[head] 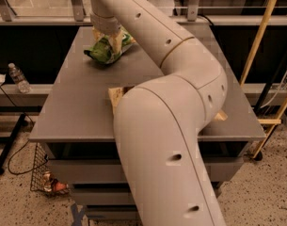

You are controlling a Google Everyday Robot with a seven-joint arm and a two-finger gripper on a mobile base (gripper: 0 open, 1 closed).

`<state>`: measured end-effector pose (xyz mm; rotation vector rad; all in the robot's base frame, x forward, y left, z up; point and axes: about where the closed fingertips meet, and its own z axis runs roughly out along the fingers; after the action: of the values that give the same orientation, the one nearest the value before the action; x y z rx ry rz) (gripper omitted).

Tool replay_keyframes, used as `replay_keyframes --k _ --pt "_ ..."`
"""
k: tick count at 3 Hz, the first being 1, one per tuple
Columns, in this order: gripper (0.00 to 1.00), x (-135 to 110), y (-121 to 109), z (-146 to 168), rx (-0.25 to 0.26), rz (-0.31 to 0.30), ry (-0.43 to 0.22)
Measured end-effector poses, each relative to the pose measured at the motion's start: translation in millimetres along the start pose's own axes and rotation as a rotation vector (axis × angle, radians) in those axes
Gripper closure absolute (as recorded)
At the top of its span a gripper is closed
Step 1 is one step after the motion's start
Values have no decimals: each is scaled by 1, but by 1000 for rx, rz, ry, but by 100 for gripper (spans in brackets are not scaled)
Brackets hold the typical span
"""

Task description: Pick green rice chip bag

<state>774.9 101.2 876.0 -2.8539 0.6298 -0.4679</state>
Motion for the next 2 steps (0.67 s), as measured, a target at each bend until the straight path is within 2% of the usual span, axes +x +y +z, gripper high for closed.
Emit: replay_keyframes --k 1,2 --pt "100 17 -2 -56 135 34 42" --pt "100 24 0 -101 281 51 31"
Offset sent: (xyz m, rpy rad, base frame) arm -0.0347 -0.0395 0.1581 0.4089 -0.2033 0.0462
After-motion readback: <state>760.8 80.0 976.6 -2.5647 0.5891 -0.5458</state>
